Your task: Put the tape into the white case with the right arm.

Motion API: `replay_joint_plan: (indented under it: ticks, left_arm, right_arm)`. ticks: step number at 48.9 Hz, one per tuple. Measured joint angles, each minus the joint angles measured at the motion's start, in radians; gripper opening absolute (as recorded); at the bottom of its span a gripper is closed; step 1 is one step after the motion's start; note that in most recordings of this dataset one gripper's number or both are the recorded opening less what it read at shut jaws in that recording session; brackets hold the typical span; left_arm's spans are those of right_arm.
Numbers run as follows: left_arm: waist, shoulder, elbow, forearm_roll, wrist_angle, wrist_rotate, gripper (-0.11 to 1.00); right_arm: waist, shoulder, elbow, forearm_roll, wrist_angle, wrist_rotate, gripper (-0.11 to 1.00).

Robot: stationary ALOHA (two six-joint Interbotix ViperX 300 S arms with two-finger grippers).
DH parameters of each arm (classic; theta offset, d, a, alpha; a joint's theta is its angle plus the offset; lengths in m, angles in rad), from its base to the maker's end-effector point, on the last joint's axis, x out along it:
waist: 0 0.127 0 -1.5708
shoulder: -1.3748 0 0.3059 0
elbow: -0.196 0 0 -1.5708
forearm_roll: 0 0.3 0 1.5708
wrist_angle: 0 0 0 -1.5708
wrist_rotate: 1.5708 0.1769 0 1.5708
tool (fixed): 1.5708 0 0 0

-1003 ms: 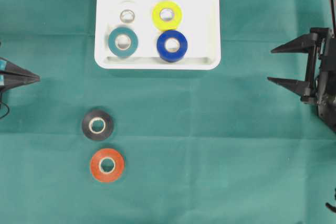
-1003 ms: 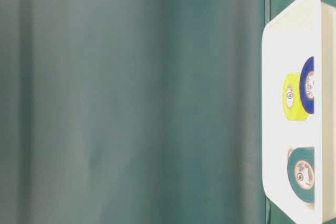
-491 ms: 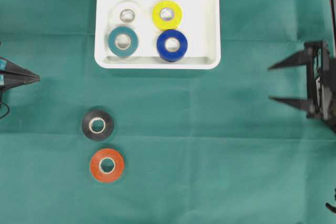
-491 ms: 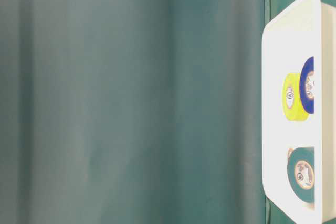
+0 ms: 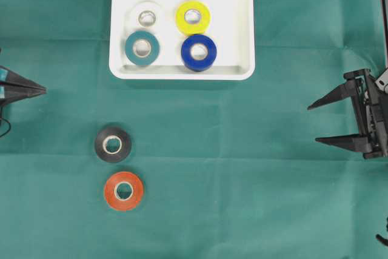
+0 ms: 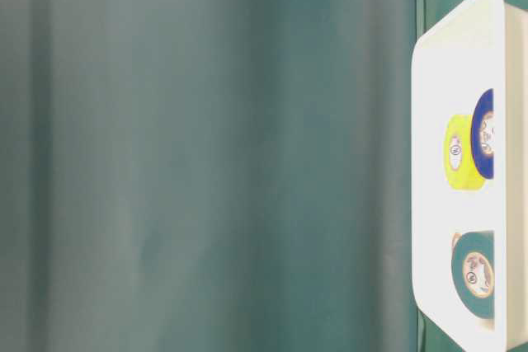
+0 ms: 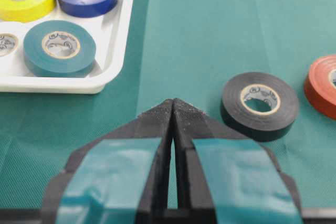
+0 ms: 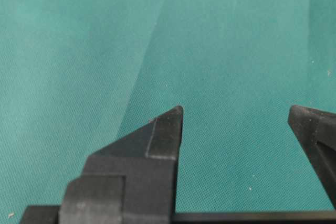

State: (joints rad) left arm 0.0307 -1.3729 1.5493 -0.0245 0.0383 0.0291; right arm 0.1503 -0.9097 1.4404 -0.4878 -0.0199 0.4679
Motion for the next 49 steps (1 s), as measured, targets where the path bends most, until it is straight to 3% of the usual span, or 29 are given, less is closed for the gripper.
replay_joint_plan:
  ticks: [12,25,35,49]
  left_arm:
    - [0.000,0.000,0.002,0.000,0.000,-0.002,0.00]
    - [0.002,0.000,0.002,0.002,0.000,0.000,0.00]
    - [0.002,0.000,0.002,0.002,0.000,0.000,0.00]
    - [0.002,0.000,0.000,0.002,0.000,0.000,0.00]
  right_arm:
    - [0.002,0.054,-0.025,0.000,-0.002,0.000,0.49]
    - [0.002,0.227,-0.123,-0.008,-0.025,-0.006,0.49]
    - [0.008,0.405,-0.229,-0.041,-0.106,-0.006,0.49]
    - [0.009,0.687,-0.428,-0.046,-0.150,-0.008,0.49]
